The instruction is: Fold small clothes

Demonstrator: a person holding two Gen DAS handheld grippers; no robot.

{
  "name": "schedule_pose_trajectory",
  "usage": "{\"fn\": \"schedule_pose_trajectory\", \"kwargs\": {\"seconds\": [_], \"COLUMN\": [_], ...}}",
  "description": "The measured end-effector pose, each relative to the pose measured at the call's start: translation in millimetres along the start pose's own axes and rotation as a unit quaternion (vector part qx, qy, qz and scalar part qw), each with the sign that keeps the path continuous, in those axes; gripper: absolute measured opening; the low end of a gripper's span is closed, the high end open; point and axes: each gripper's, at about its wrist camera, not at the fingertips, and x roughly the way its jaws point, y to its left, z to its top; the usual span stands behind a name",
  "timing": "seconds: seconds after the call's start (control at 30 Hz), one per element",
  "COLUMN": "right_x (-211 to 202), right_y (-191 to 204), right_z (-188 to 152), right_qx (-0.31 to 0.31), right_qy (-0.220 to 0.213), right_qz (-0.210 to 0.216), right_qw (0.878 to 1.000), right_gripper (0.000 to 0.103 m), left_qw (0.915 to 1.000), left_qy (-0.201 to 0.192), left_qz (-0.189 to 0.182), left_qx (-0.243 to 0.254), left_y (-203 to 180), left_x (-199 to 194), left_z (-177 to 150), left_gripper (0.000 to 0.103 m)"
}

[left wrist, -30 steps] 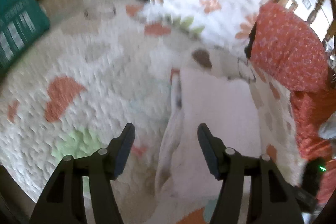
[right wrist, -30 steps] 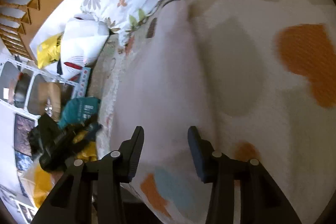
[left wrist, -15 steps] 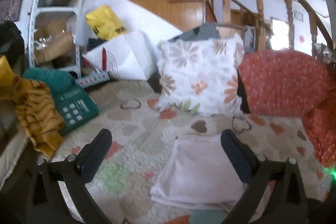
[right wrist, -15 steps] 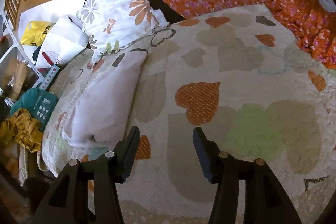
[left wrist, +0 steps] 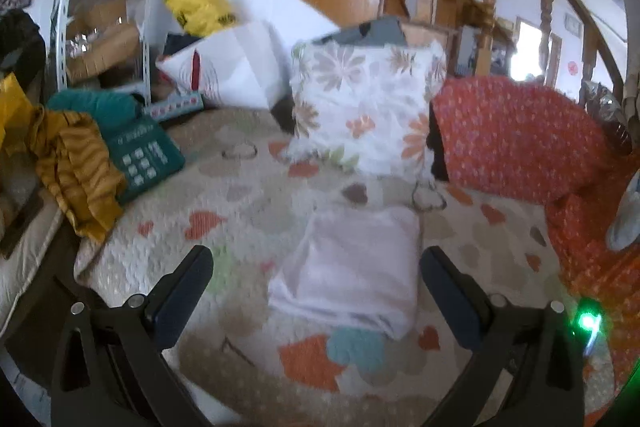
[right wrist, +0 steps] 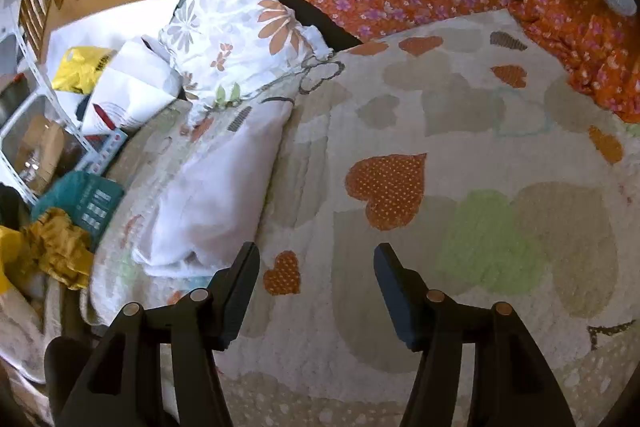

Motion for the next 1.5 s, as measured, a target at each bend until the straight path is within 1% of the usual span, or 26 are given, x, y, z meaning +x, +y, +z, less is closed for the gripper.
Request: {"fn": "schedule_pose_trajectory", "kwargs": {"seconds": [0.07, 0.13, 0.2, 0.27, 0.37, 0.43, 0.53, 0.63, 0.73, 0.8, 0.9, 0.97, 1.1, 1.2, 1.37, 1.43, 1.5], "right_x": [0, 1, 1, -5, -13, -22, -38, -44, -45, -40, -26, -12, 5, 14, 28, 28, 28], "right_y": [7, 19, 27, 40, 59, 73, 99, 121, 135, 140, 148, 154, 157, 152, 144, 142, 140], "right_z": [-2, -7, -10, -15, -26, -34, -43, -41, -31, -22, -12, -7, -2, 0, 0, -1, -3], "right_qx": [-0.015, -0.042, -0.054, -0.075, -0.114, -0.132, -0.159, -0.178, -0.177, -0.171, -0.169, -0.178, -0.186, -0.184, -0.181, -0.182, -0.186], "right_qy": [-0.004, -0.005, -0.006, -0.018, -0.028, -0.03, -0.039, -0.044, -0.043, -0.037, -0.024, -0.012, 0.002, 0.008, 0.022, 0.02, 0.017], "right_qz": [-0.014, -0.041, -0.052, -0.068, -0.11, -0.127, -0.149, -0.181, -0.187, -0.19, -0.186, -0.188, -0.196, -0.207, -0.251, -0.273, -0.3], "right_qw": [1.0, 0.998, 0.997, 0.995, 0.987, 0.983, 0.975, 0.966, 0.965, 0.966, 0.968, 0.966, 0.963, 0.961, 0.951, 0.944, 0.935], "right_gripper": [0.064, 0.064, 0.064, 0.064, 0.065, 0.065, 0.07, 0.072, 0.074, 0.077, 0.077, 0.077, 0.077, 0.077, 0.077, 0.077, 0.077], "left_qw": [0.9997, 0.9991, 0.9977, 0.9965, 0.9955, 0.995, 0.9949, 0.9935, 0.9919, 0.9908, 0.9893, 0.9881, 0.9854, 0.9835, 0.9811, 0.9803, 0.9798], "left_qy": [0.022, 0.041, 0.067, 0.08, 0.089, 0.091, 0.086, 0.097, 0.112, 0.123, 0.137, 0.147, 0.165, 0.174, 0.188, 0.192, 0.194], "left_qz": [0.007, 0.009, 0.01, 0.01, 0.003, -0.007, -0.009, -0.015, -0.02, -0.014, -0.006, -0.004, -0.011, -0.016, -0.014, -0.012, -0.01], "left_qx": [-0.001, -0.002, 0.008, 0.018, 0.032, 0.04, 0.051, 0.058, 0.057, 0.054, 0.048, 0.044, 0.04, 0.045, 0.045, 0.046, 0.045], "left_y": [6, 13, 20, 25, 33, 40, 50, 60, 69, 73, 76, 76, 68, 62, 60, 59, 57], "left_x": [5, 11, 20, 27, 32, 34, 35, 39, 45, 51, 62, 70, 87, 96, 110, 113, 115], "left_z": [-6, -12, -18, -21, -27, -29, -34, -39, -44, -47, -50, -51, -49, -51, -56, -57, -58], "left_gripper": [0.103, 0.103, 0.103, 0.103, 0.103, 0.103, 0.103, 0.103, 0.103, 0.103, 0.103, 0.103, 0.103, 0.103, 0.103, 0.103, 0.103]}}
